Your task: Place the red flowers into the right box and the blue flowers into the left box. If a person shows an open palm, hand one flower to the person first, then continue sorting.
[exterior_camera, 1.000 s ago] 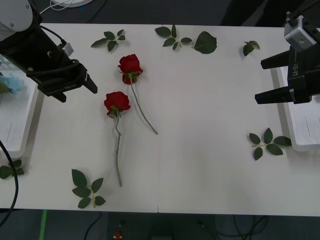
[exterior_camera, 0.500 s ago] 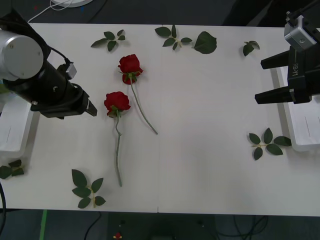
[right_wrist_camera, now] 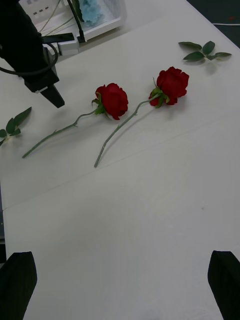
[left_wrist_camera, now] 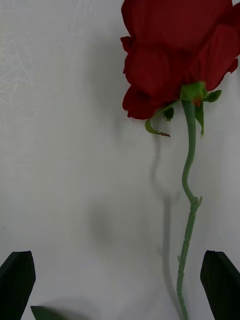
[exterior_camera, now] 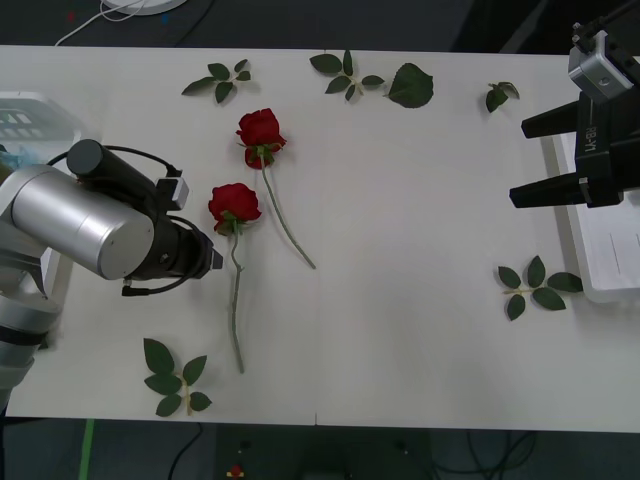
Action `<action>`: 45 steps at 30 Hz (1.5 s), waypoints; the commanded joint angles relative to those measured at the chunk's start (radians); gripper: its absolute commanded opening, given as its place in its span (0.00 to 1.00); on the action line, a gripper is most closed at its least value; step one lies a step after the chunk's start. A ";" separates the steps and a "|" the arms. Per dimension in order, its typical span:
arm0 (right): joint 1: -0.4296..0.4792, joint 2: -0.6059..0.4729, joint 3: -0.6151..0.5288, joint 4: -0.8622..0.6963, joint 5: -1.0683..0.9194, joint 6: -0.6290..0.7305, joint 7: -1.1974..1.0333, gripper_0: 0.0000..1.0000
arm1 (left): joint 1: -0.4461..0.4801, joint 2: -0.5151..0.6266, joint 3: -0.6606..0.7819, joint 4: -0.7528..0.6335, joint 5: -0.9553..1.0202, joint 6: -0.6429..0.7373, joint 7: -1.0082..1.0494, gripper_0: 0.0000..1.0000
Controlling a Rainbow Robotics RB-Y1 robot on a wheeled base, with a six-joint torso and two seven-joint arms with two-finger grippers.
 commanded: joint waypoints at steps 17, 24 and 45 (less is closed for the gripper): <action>0.002 -0.041 -0.005 -0.012 -0.010 -0.009 0.029 1.00 | 0.017 -0.061 -0.227 0.142 -0.188 -0.260 -0.010 0.94; 0.002 -0.041 -0.005 -0.012 -0.010 -0.009 0.029 1.00 | 0.016 -0.078 -0.236 0.171 -0.216 -0.263 -0.012 0.94; 0.002 -0.041 -0.005 -0.012 -0.010 -0.009 0.029 1.00 | 0.016 -0.080 -0.260 0.220 -0.219 -0.274 -0.012 0.38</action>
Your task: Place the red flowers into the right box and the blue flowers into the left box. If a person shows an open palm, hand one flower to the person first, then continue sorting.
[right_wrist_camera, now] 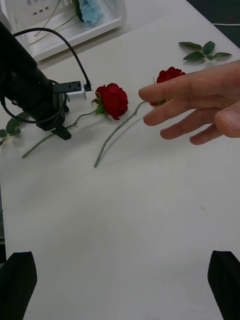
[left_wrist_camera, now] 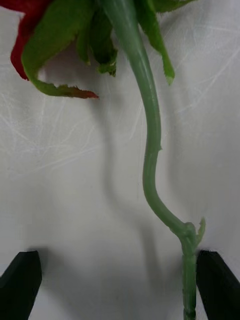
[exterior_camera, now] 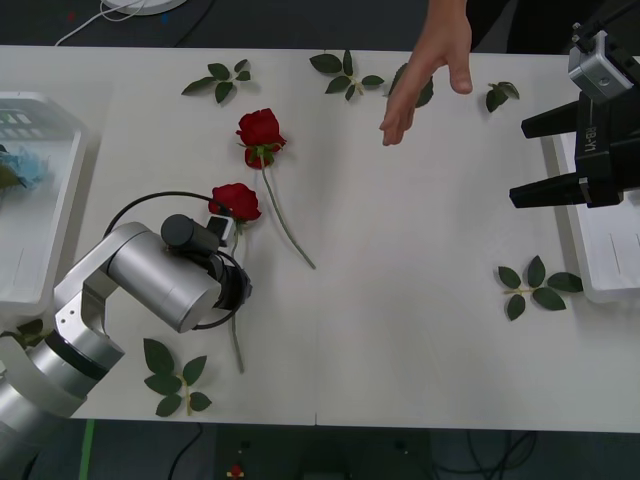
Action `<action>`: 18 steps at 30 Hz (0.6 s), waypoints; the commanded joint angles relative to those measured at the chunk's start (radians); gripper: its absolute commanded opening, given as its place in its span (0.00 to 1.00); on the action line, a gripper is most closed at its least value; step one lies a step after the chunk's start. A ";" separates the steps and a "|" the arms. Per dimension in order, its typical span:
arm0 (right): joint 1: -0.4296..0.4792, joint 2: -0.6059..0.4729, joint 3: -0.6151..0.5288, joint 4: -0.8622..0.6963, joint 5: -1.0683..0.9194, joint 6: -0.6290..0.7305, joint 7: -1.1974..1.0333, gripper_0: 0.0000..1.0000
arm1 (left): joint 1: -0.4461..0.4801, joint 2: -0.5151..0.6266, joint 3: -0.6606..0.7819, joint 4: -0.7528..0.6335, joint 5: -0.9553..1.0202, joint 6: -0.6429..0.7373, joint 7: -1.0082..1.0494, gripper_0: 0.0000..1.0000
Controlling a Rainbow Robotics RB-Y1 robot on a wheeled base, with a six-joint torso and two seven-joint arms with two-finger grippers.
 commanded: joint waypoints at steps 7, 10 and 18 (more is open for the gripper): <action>0.002 -0.041 -0.005 -0.012 -0.010 -0.009 0.029 1.00 | 0.014 -0.018 -0.052 0.013 -0.071 -0.011 -0.007 0.00; 0.002 -0.041 -0.005 -0.012 -0.010 -0.009 0.029 1.00 | 0.014 -0.018 -0.052 0.012 -0.071 -0.011 -0.007 0.00; 0.002 -0.041 -0.005 -0.012 -0.010 -0.009 0.029 1.00 | 0.014 -0.018 -0.052 0.013 -0.074 -0.016 -0.001 0.00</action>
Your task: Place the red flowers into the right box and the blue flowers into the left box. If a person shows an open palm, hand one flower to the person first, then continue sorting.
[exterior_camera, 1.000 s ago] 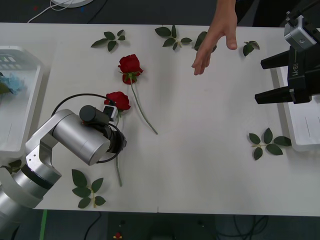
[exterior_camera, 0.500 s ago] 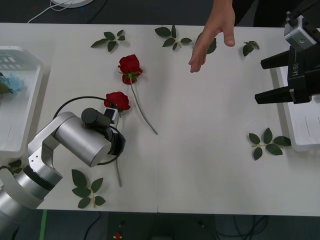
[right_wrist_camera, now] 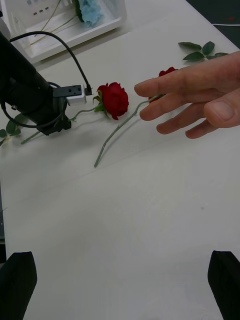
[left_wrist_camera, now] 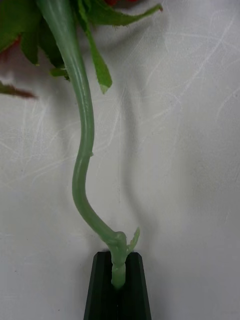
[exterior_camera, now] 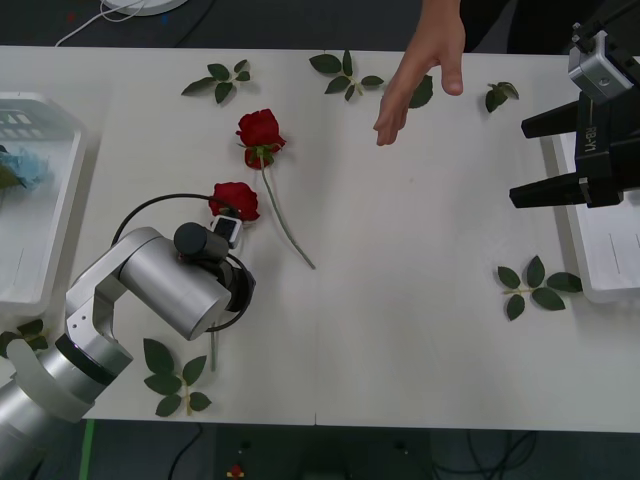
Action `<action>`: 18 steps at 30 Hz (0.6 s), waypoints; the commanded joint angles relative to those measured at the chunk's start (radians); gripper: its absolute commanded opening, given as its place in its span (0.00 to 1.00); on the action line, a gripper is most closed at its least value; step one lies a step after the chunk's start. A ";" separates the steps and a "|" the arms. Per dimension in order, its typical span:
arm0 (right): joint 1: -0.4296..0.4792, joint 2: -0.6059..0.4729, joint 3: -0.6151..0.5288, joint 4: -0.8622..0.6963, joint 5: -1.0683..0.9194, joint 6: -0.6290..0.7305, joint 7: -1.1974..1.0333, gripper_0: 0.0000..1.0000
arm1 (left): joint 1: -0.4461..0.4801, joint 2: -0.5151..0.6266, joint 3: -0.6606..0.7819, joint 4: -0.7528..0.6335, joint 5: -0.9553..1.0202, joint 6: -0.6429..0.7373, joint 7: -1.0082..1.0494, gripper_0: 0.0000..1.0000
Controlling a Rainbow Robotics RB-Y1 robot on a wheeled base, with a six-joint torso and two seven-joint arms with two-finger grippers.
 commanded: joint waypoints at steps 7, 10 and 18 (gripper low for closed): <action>0.002 -0.041 -0.005 -0.012 -0.010 -0.009 0.028 1.00 | 0.014 -0.004 -0.018 0.015 -0.042 -0.007 0.002 0.00; 0.002 -0.041 -0.005 -0.012 -0.010 -0.009 0.028 1.00 | 0.011 -0.006 -0.007 0.015 -0.043 -0.007 -0.001 0.00; 0.002 -0.041 -0.005 -0.012 -0.010 -0.009 0.028 1.00 | -0.003 -0.006 0.055 -0.043 -0.037 0.070 -0.015 0.00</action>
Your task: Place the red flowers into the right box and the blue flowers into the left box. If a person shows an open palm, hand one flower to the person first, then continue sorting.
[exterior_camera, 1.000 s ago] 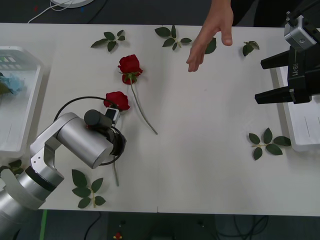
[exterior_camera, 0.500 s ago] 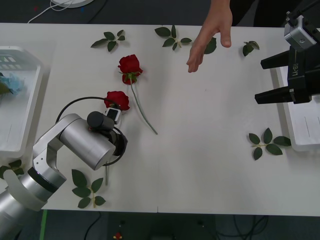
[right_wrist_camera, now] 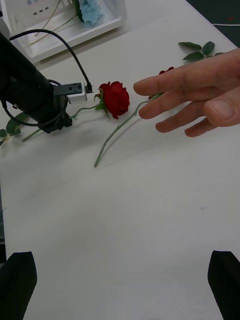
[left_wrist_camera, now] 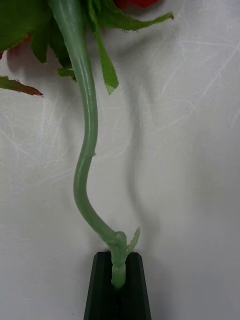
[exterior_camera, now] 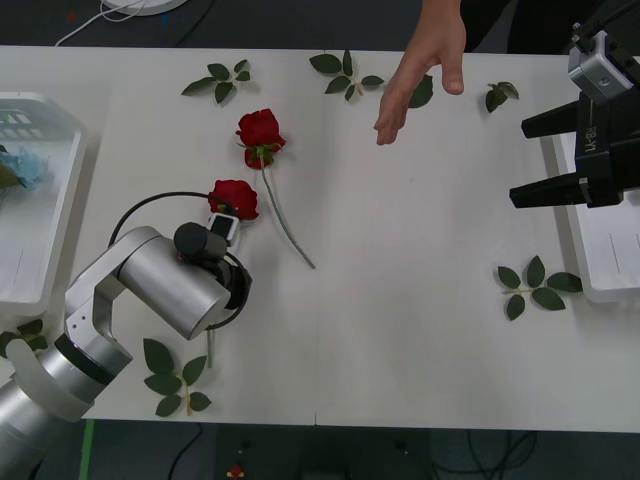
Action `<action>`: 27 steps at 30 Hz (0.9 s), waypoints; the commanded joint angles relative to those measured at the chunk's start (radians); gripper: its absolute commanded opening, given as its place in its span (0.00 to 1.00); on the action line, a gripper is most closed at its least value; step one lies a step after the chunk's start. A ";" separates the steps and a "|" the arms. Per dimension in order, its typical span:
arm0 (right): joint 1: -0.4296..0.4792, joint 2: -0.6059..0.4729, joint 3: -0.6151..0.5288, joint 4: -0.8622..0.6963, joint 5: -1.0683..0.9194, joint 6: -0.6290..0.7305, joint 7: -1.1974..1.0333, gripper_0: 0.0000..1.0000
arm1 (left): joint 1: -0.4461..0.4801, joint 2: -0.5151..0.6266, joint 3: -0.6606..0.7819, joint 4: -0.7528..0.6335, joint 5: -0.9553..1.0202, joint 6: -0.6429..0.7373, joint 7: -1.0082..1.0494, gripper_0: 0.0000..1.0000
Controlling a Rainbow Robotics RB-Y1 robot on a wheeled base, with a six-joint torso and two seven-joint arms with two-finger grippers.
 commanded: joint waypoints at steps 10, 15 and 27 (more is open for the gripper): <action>0.002 -0.041 -0.005 -0.012 -0.010 -0.009 0.028 1.00 | -0.045 -0.007 0.140 -0.188 0.042 0.282 -0.021 0.00; 0.002 -0.041 -0.005 -0.012 -0.010 -0.009 0.028 1.00 | -0.066 -0.007 0.200 -0.243 0.119 0.335 -0.025 0.00; 0.002 -0.041 -0.005 -0.012 -0.010 -0.009 0.028 1.00 | -0.229 -0.007 0.421 -0.354 0.321 0.538 -0.045 0.00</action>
